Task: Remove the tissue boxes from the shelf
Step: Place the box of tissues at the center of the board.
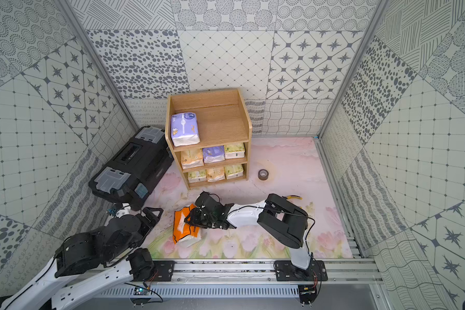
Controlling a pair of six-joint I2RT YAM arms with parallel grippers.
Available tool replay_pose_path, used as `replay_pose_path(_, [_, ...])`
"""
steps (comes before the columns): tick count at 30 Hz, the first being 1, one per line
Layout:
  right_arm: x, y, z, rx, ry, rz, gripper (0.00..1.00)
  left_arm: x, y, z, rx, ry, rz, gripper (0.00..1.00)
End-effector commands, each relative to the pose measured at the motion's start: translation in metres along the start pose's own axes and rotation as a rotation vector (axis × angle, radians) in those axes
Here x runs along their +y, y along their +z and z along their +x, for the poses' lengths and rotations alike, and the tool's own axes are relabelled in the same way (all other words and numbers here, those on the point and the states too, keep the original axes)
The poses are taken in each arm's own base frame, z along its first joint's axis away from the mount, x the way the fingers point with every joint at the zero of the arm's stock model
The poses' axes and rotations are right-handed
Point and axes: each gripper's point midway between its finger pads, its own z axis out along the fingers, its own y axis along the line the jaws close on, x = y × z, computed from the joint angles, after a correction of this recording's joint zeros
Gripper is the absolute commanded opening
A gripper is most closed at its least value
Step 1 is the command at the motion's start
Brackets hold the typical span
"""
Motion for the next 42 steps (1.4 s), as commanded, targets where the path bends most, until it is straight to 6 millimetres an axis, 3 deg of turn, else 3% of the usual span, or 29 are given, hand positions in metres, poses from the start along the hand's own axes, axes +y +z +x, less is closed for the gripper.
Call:
replay_pose_path(1, [0.005, -0.006, -0.011, -0.052, -0.021, 0.016, 0.66, 0.002, 0.005, 0.005, 0.012, 0.003, -0.005, 0.95])
replay_pose_path(6, [-0.015, -0.037, -0.019, -0.068, -0.005, 0.099, 0.73, -0.005, 0.015, 0.015, 0.041, 0.008, 0.006, 0.95])
replay_pose_path(11, [-0.028, -0.067, -0.010, -0.013, 0.054, 0.129, 0.69, -0.015, 0.026, 0.025, 0.070, 0.016, 0.018, 0.95])
replay_pose_path(14, [-0.023, -0.075, -0.002, 0.017, 0.066, 0.108, 0.65, -0.019, 0.030, 0.028, 0.076, 0.021, 0.022, 0.96])
replay_pose_path(17, [-0.018, -0.071, 0.005, 0.074, 0.086, 0.099, 0.61, -0.023, 0.034, 0.031, 0.083, 0.026, 0.031, 0.96])
replay_pose_path(22, [-0.014, -0.047, 0.016, 0.160, 0.146, 0.047, 0.53, -0.025, 0.034, 0.033, 0.092, 0.019, 0.044, 0.96])
replay_pose_path(27, [0.010, -0.031, 0.021, 0.209, 0.116, -0.011, 0.44, -0.026, 0.028, 0.029, 0.087, 0.021, 0.048, 0.95])
replay_pose_path(33, [0.022, -0.023, 0.019, 0.210, 0.128, -0.036, 0.43, -0.024, 0.023, 0.026, 0.084, 0.027, 0.044, 0.95])
replay_pose_path(38, [0.022, -0.054, 0.002, 0.096, 0.077, 0.027, 0.54, -0.024, 0.023, 0.025, 0.076, 0.007, 0.053, 0.95])
replay_pose_path(42, [0.040, -0.106, -0.023, -0.046, -0.005, 0.028, 0.55, -0.028, 0.026, 0.026, 0.072, -0.021, 0.073, 0.94])
